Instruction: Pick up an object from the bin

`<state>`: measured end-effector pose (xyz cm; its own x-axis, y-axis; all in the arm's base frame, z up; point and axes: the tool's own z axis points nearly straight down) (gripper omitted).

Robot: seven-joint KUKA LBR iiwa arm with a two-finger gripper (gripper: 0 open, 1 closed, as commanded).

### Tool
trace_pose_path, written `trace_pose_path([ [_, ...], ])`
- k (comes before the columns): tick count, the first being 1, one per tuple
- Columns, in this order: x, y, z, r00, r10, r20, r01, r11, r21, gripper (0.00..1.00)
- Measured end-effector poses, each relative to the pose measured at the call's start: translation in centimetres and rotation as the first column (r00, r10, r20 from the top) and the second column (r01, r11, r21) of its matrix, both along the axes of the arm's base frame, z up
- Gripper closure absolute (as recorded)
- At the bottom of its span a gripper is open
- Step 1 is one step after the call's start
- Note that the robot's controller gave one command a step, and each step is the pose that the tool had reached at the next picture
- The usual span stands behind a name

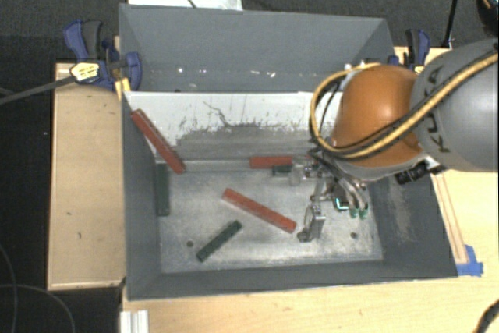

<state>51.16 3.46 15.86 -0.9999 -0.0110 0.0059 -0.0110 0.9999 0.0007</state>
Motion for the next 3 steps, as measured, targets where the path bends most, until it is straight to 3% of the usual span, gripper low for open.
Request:
trace_pose_path([
  [1,2.3,-1.7,-9.3,0.999,0.038,0.002,-0.038,0.999,-0.001,0.0],
  [2,2.5,-1.6,-8.8,0.999,0.036,0.008,-0.036,0.999,0.0,1.0],
  [3,5.4,-3.1,5.8,0.999,0.044,0.018,-0.044,0.999,-0.001,1.0],
])
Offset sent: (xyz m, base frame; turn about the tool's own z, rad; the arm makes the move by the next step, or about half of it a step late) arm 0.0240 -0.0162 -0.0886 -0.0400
